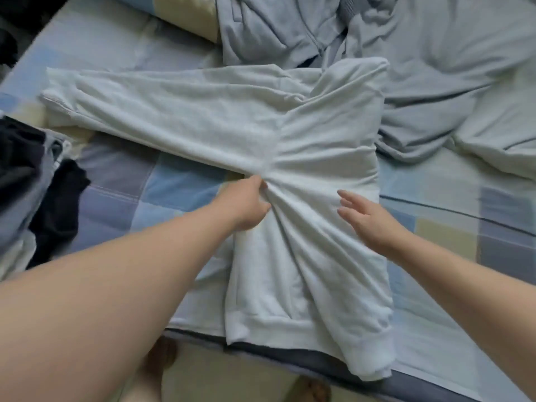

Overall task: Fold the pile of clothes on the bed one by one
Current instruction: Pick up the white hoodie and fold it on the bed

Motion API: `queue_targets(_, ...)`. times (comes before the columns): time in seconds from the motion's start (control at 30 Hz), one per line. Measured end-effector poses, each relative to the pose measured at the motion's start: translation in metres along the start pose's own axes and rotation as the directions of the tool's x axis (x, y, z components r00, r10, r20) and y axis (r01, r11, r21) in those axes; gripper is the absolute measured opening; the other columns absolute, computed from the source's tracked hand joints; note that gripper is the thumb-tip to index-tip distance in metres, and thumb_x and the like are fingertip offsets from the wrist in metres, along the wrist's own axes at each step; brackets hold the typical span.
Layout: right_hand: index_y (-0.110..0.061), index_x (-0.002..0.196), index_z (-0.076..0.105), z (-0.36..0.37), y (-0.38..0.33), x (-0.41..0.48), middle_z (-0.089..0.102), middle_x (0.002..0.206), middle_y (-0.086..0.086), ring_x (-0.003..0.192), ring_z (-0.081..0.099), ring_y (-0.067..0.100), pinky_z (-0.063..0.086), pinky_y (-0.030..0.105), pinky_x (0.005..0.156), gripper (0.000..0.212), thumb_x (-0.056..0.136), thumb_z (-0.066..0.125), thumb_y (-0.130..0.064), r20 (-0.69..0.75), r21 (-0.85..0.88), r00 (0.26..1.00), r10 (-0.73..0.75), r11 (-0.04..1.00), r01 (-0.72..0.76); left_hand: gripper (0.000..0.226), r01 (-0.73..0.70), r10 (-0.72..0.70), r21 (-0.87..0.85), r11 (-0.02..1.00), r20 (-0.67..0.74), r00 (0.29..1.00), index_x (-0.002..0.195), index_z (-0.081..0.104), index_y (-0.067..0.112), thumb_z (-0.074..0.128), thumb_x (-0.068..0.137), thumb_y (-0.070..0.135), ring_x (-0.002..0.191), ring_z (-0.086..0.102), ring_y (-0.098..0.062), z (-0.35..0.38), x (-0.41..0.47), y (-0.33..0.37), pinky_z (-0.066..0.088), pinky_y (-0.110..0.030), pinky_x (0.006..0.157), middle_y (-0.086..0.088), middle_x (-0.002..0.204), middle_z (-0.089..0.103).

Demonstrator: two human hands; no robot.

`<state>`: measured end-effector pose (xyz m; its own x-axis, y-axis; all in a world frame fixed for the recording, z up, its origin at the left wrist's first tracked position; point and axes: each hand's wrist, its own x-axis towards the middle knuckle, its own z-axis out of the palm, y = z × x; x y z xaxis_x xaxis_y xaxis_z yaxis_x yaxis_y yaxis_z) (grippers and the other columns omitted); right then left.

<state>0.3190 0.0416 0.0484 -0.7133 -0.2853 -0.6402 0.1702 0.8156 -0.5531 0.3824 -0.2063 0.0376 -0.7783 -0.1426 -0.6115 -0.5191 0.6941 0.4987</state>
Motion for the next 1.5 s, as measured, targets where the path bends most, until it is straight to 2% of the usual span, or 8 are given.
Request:
queue_targets(0.2,-0.025,0.157,0.031,0.008,0.126,-0.053,0.035,0.159,-0.002,0.145,0.036,0.02,0.029,0.027,0.109,0.072,0.095,0.067,-0.029,0.049,-0.094,0.995,0.085,0.992,-0.08,0.07,0.287,-0.242,-0.249,0.925,0.194,0.95,0.147,0.035,0.016,0.068,0.092,0.043,0.11,0.057,-0.023,0.142,-0.052,0.024,0.049,-0.038,0.094,-0.003,0.131,0.053)
queue_targets(0.53,-0.035,0.155,0.031,0.05,0.199,-0.074,0.016,0.166,-0.013,0.151,0.022,0.022,0.021,0.045,0.123,0.072,0.092,0.067,-0.033,0.08,-0.137,0.995,-0.066,0.988,0.076,0.073,0.374,-0.403,-0.468,0.801,0.041,0.914,0.124,0.039,0.01,0.08,0.078,0.048,0.109,0.06,-0.028,0.22,-0.071,0.055,0.051,-0.038,0.091,-0.006,0.12,0.057)
queue_targets(0.67,-0.041,0.154,0.03,0.05,0.191,-0.085,0.01,0.167,-0.008,0.154,0.008,0.023,0.015,0.05,0.123,0.076,0.088,0.069,-0.04,0.057,-0.241,0.991,-0.122,0.962,0.132,0.076,0.445,-0.484,-0.742,0.501,0.186,0.855,0.128,0.038,0.011,0.085,0.074,0.034,0.108,0.062,-0.028,0.228,-0.071,0.068,0.055,-0.043,0.094,-0.007,0.126,0.057)
queue_targets(0.8,-0.048,0.154,0.02,0.047,0.185,-0.101,-0.003,0.167,-0.016,0.154,-0.006,0.014,0.006,0.05,0.121,0.097,0.069,0.062,-0.069,0.168,-0.319,0.973,-0.155,0.926,0.203,0.031,0.475,-0.377,-0.816,0.329,0.348,0.858,0.115,0.061,0.013,0.074,0.087,0.013,0.088,0.075,-0.023,0.237,-0.077,0.067,0.062,-0.033,0.066,-0.007,0.105,0.075)
queue_targets(0.93,-0.045,0.156,0.006,0.05,0.196,-0.115,-0.011,0.167,-0.014,0.154,-0.009,0.015,0.012,0.05,0.121,0.112,0.068,0.067,-0.074,0.308,-0.482,0.939,-0.155,0.825,0.294,0.027,0.47,-0.338,-0.828,0.306,0.367,0.867,0.112,0.065,0.013,0.065,0.087,0.021,0.101,0.071,-0.028,0.231,-0.086,0.065,0.056,-0.047,0.097,-0.009,0.107,0.075)
queue_targets(1.07,-0.037,0.158,0.013,0.059,0.198,-0.125,0.003,0.168,-0.01,0.154,0.006,0.016,0.023,0.046,0.12,0.088,0.088,0.066,-0.044,0.235,-0.541,0.961,-0.143,0.803,0.252,0.02,0.487,-0.276,-0.857,0.168,0.433,0.858,0.11,0.065,0.008,0.056,0.098,0.021,0.097,0.069,-0.027,0.229,-0.093,0.061,0.057,-0.042,0.091,-0.012,0.11,0.072)
queue_targets(1.2,-0.034,0.142,0.052,0.055,0.195,-0.13,0.049,0.15,-0.008,0.134,0.046,0.018,0.041,0.042,0.107,0.048,0.097,0.046,-0.016,0.15,-0.324,0.973,-0.174,0.922,0.214,0.063,0.483,-0.219,-0.873,0.064,0.46,0.861,0.122,0.065,0.017,0.044,0.095,0.069,0.109,0.068,-0.024,0.237,-0.093,0.061,0.053,-0.042,0.09,-0.006,0.117,0.072)
queue_targets(1.5,-0.031,0.102,0.067,0.03,0.185,-0.151,0.071,0.088,-0.003,0.087,0.064,0.021,0.052,0.042,0.081,0.029,0.098,0.045,-0.013,-0.033,-0.014,0.992,-0.126,0.992,0.125,0.033,0.502,-0.102,-0.836,0.221,0.492,0.865,0.098,0.07,0.023,0.067,0.088,0.054,0.092,0.064,-0.017,0.244,-0.105,0.071,0.048,-0.038,0.095,0.005,0.086,0.072)
